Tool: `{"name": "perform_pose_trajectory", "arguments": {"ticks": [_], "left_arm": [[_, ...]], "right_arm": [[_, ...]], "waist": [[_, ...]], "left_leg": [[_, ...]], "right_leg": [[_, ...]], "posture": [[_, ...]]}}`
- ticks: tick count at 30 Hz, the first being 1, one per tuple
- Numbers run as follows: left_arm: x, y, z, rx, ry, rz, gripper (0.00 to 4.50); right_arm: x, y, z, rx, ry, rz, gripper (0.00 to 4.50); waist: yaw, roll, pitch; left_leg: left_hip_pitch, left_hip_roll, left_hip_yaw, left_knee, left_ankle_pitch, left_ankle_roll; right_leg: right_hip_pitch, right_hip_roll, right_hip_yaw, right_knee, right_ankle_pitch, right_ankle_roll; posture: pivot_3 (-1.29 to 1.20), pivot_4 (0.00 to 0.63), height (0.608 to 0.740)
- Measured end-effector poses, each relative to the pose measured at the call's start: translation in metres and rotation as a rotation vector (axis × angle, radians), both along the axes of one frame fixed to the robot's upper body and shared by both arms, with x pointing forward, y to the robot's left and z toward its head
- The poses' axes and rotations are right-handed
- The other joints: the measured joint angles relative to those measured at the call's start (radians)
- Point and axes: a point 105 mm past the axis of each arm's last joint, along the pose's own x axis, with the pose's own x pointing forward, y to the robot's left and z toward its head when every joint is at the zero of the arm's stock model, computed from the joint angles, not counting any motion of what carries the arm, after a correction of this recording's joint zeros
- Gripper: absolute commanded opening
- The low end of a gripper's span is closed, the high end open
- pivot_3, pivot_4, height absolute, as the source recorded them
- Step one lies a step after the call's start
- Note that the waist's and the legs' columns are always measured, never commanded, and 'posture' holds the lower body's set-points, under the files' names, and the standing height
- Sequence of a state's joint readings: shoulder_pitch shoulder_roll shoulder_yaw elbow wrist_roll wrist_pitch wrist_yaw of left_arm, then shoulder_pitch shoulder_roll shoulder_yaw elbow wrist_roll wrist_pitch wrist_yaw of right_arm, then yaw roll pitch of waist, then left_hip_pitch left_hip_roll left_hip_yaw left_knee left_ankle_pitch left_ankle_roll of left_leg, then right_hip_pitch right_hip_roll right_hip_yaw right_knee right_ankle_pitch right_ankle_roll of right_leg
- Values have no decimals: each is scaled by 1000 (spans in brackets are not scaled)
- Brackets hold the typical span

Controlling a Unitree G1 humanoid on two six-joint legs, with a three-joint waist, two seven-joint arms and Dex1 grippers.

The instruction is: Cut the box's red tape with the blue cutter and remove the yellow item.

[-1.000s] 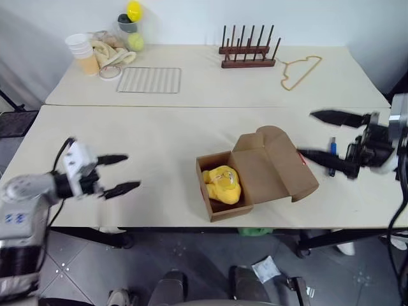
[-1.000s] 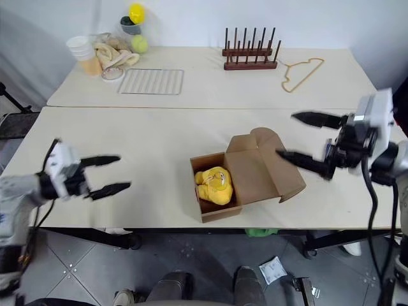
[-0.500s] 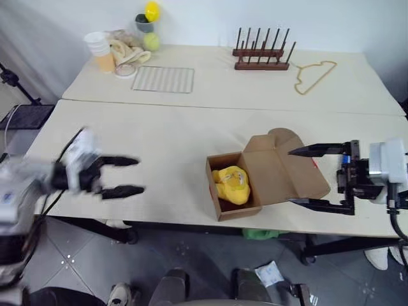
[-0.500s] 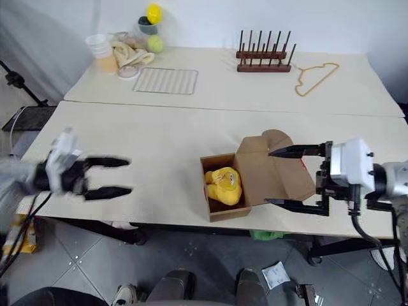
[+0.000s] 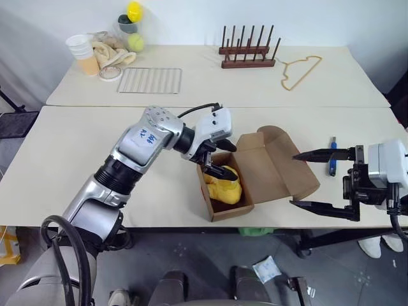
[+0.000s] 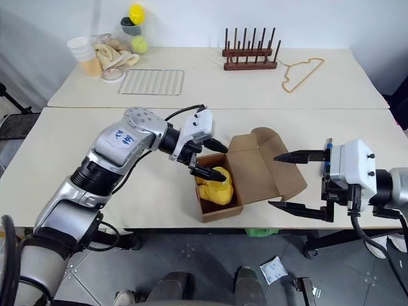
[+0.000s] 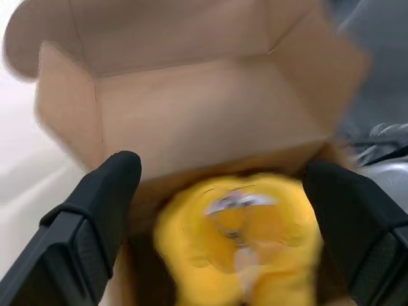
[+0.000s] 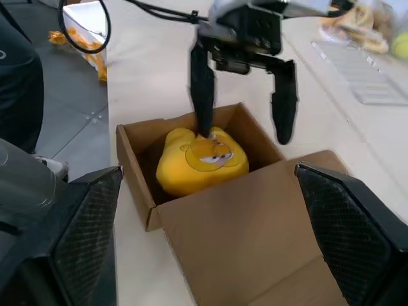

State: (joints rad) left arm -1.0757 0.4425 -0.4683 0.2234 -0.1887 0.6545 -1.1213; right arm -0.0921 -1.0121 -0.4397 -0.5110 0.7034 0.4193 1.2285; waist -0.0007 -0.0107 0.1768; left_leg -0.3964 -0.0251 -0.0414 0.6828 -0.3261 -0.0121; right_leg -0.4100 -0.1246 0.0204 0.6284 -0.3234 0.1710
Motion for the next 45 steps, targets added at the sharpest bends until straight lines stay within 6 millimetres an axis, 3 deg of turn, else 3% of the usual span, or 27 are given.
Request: {"name": "perform_pose_trajectory", "arguments": {"ticks": [12, 15, 23, 29, 34, 36, 38, 40, 42, 45], "left_arm": [[-6, -9, -30, 183, 1, -128, 4483], [-7, -15, -40, 200, 37, -138, 3978], [1, -22, -41, 161, 25, -123, 1664], [6, -32, -10, -47, 46, -100, 307], [10, -40, 29, -285, 66, -96, 158], [15, -41, 52, -511, 75, -84, 158], [19, -31, 79, -741, 21, -70, 158], [28, -1, 95, -920, -27, 10, 158], [36, 36, 90, -955, -81, 118, 158], [39, 106, 59, -895, -169, 328, 158]], "right_arm": [[-3, 4, 8, 35, -21, -30, 4500], [-1, 7, 13, 43, -46, -25, 4500], [1, 10, 12, 52, -40, -26, 4500], [4, 7, 11, 62, -33, -45, 4500], [9, 2, 11, 86, -57, -75, 4500], [14, -1, 13, 132, -83, -96, 4500], [17, 1, 16, 165, -115, -103, 4500], [21, 7, 19, 219, -138, -97, 4500], [22, 12, 20, 267, -141, -91, 4500], [23, 25, 19, 327, -126, -51, 4500]], "waist": [[25, 0, 0], [25, 0, 0], [29, 0, 0], [27, -1, 0], [26, -1, 0], [26, -1, 1], [22, -1, 1], [9, -1, 0], [-2, 0, 0], [-19, 0, 0]], "left_leg": [[0, -1, 0, 2, 0, 0], [0, -1, 0, 2, 0, 0], [0, -2, -1, 2, 0, 0], [-1, -2, -1, 2, 0, 0], [-1, -2, -1, 2, 0, 0], [-1, -2, -1, 2, 0, 0], [-1, -2, -2, 2, 0, 0], [1, 0, -1, 0, 1, 0], [5, 0, 0, -2, 1, -1], [9, 0, -2, -3, 0, -2]], "right_leg": [[1, -1, 0, -1, 0, 0], [2, -1, -1, 0, 0, 0], [2, -2, -3, 0, 0, 0], [1, -2, -3, 0, 0, 0], [2, -3, -5, 0, 0, 0], [1, -5, -8, 1, 0, 0], [0, -5, -10, 2, 0, 0], [0, -5, -12, 2, 1, -1], [0, -6, -13, 5, 1, -2], [0, -6, -14, 9, 1, -3]], "posture": [[0, 150, 740], [0, 150, 740], [0, 150, 740], [0, 150, 740], [0, 150, 740], [0, 150, 740], [0, 150, 740], [0, 150, 740], [0, 150, 740], [0, 150, 740]]}}
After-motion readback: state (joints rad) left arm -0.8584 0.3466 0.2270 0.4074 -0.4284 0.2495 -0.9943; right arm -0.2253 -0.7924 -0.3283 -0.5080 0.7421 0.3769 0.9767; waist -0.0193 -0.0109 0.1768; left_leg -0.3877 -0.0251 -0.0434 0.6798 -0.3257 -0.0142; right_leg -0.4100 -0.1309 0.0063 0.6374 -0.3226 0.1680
